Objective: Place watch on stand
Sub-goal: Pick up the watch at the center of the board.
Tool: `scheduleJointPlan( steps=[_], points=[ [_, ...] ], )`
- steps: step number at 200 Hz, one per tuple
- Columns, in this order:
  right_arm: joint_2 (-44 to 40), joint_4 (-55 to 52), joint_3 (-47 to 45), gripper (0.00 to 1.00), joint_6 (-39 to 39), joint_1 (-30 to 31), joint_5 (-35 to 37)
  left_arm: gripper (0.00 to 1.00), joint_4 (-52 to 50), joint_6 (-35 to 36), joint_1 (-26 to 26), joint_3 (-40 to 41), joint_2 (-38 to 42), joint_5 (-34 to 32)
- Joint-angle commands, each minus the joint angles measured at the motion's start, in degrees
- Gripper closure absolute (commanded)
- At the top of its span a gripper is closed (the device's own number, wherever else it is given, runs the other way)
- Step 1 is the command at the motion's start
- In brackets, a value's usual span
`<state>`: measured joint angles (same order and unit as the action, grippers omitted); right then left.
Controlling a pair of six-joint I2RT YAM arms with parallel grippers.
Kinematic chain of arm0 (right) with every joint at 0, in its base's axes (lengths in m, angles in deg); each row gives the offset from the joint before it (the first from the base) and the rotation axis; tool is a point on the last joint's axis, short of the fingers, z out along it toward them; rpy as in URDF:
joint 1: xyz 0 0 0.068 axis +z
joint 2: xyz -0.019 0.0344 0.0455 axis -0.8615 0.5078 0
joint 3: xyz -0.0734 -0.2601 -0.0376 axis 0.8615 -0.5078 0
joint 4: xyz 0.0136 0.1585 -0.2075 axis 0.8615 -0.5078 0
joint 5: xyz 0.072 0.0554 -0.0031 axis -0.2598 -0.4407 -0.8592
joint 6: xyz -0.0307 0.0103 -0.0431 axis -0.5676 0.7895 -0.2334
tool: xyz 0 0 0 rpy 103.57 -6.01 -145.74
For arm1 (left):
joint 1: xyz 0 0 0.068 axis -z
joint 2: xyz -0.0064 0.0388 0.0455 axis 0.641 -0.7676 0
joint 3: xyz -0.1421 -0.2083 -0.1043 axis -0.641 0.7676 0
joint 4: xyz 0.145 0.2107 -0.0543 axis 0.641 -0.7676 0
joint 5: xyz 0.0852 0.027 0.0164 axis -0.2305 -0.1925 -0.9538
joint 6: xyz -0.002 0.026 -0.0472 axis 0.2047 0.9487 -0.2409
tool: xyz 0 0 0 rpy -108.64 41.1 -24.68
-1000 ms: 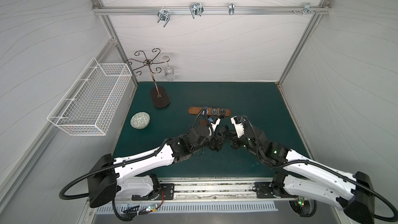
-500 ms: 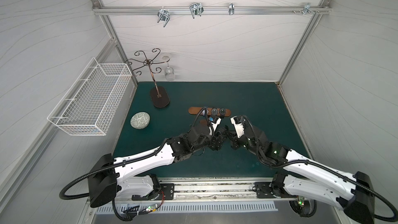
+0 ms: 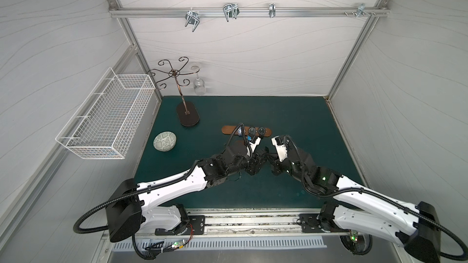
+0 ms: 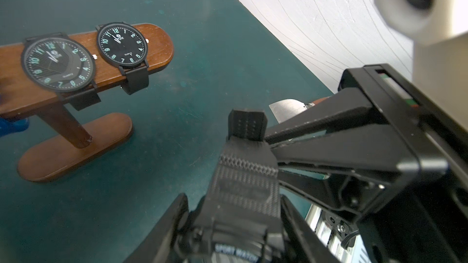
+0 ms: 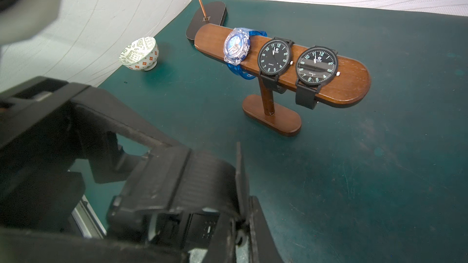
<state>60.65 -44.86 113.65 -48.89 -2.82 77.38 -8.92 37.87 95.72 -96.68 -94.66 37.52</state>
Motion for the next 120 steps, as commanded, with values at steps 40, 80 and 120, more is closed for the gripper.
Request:
scheduleJointPlan(
  steps=[40,80,120],
  points=[
    [-1.5,0.6,2.4,1.00,-1.4,0.4,0.4,0.57,-0.9,-0.4,-0.5,-3.3,1.1,1.5],
    [-1.7,0.7,2.3,0.96,-1.2,0.4,0.3,0.60,-0.8,-0.7,-0.5,-3.5,1.1,2.5],
    [-2.2,0.8,2.0,0.75,-1.1,0.4,0.6,0.61,-1.3,-1.3,-0.9,-3.5,1.3,2.1]
  ],
)
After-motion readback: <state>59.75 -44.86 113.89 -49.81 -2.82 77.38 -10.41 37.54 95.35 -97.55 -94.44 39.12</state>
